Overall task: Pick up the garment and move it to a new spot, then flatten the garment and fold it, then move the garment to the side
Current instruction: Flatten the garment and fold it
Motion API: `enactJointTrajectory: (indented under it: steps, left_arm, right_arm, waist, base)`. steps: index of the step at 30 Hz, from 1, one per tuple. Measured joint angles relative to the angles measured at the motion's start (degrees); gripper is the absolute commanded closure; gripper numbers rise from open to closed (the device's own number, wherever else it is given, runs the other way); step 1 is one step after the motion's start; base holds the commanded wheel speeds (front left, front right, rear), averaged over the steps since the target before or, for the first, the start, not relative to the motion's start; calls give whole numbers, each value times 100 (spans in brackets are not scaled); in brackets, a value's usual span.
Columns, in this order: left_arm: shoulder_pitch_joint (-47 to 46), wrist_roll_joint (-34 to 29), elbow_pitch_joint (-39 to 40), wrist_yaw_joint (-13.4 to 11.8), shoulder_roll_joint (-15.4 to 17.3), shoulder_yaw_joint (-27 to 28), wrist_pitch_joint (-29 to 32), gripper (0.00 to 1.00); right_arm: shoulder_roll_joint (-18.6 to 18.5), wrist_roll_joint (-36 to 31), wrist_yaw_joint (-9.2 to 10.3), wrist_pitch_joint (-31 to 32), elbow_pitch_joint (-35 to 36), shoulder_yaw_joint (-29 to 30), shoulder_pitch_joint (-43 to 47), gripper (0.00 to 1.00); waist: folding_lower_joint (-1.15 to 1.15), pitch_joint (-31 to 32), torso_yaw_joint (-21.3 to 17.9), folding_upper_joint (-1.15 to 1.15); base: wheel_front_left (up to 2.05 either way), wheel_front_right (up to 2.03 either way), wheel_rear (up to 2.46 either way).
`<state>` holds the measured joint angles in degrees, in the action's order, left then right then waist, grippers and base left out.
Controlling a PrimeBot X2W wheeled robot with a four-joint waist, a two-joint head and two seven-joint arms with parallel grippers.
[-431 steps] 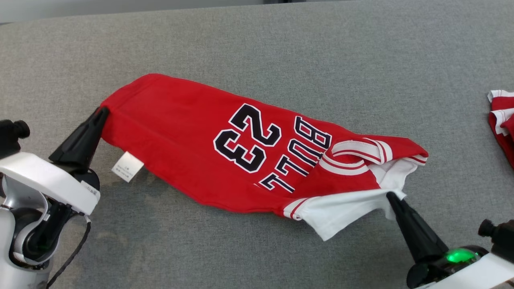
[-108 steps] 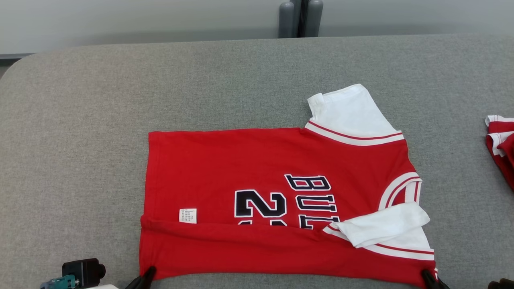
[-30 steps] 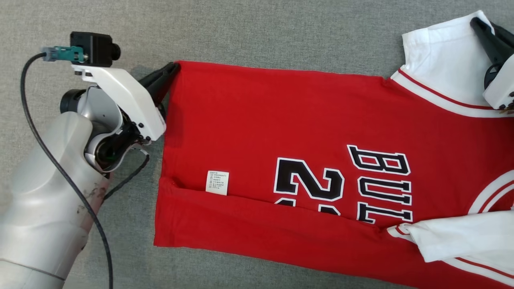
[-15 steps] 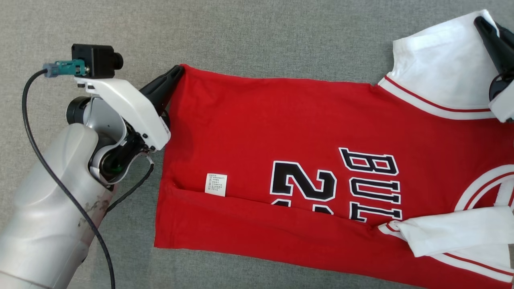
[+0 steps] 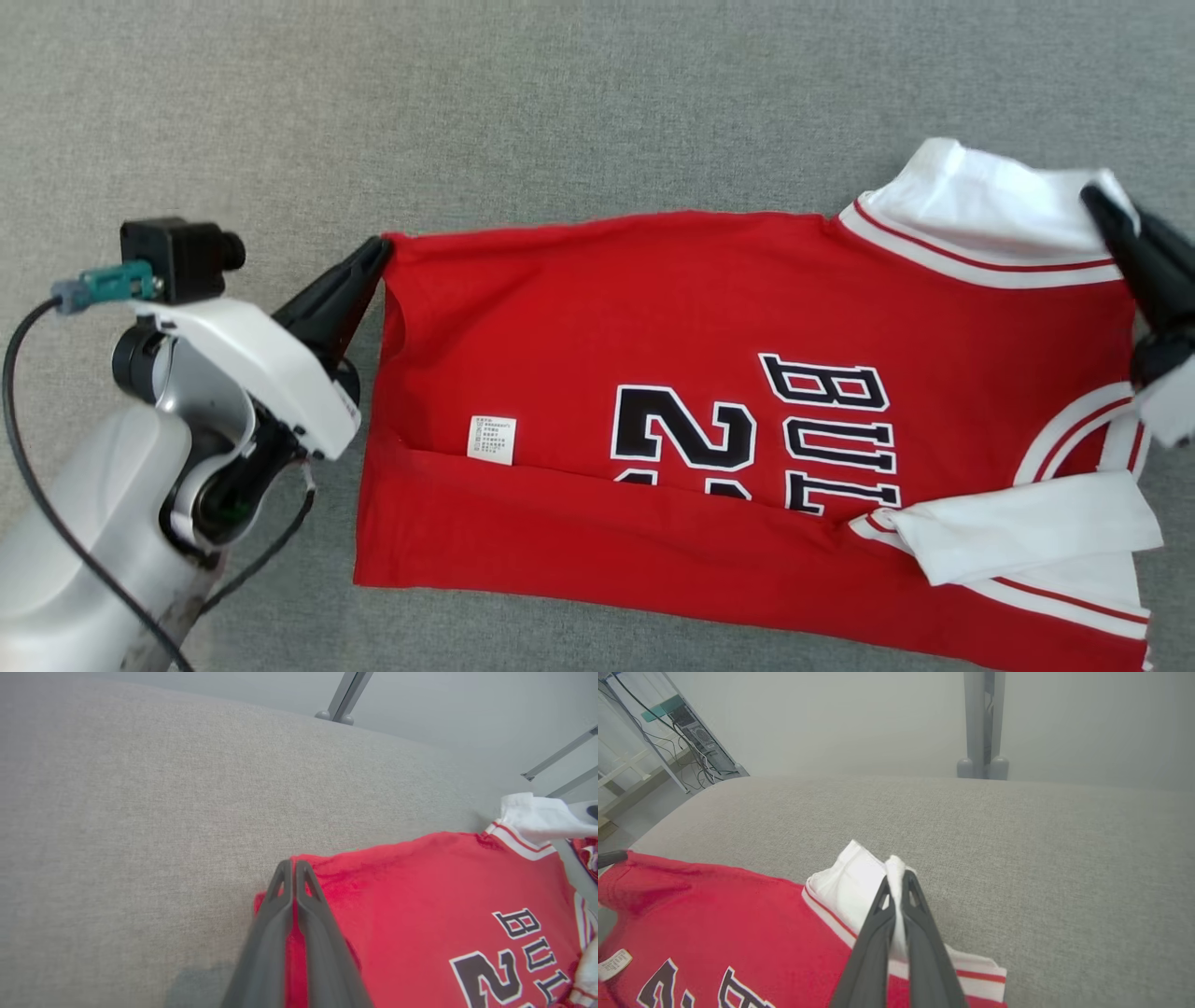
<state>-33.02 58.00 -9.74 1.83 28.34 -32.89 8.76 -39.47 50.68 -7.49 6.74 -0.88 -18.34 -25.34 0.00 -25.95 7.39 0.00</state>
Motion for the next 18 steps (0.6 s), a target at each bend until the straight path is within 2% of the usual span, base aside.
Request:
enactJointTrajectory:
  steps: [8, 12, 18]
  left_arm:
    - [877, 204, 786, -441, 322, 190, -75, 100]
    - [1202, 298, 1002, -602, 458, 320, -134, 100]
    - [1591, 413, 1222, -771, 495, 393, -211, 100]
  right_arm:
    - [91, 165, 1, -11, 780, 468, 1380, 100]
    - [271, 270, 1, 42, 1045, 668, 1990, 100]
    - [592, 315, 1, 80, 1312, 855, 2665, 100]
  waist:
    - [0, 182, -154, 0]
    - [0, 275, -240, 0]
    - [0, 365, -330, 0]
  base:
    - [0, 0, 0]
    - [0, 0, 0]
    - [0, 0, 0]
